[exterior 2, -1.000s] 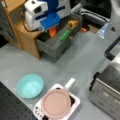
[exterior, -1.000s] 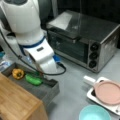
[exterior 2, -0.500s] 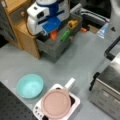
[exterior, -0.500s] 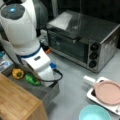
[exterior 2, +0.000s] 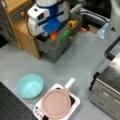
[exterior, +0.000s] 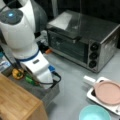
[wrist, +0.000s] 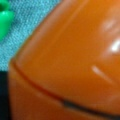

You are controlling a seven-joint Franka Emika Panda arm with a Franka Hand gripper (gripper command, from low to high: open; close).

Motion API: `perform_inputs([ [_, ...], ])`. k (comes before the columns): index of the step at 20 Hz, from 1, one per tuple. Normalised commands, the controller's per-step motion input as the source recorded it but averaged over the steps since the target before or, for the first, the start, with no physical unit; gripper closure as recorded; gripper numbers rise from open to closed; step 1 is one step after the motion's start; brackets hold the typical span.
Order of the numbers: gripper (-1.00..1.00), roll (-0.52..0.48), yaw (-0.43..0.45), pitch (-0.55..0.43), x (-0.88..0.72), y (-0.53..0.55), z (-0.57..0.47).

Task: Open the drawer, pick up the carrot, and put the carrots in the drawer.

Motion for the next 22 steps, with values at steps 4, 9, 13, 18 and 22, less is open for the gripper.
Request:
perform_inputs([
  [4,1.0,0.055,0.107,-0.152,0.07,0.02,-0.2],
  [9,1.0,0.084,0.094,-0.116,0.11,-0.01,-0.17],
  [13,1.0,0.129,0.077,-0.079,0.11,-0.03,-0.13],
  [18,1.0,0.156,0.054,-0.05,0.1,-0.05,-0.09],
  [22,1.0,0.165,0.0,-0.057,0.05,-0.08,-0.09],
])
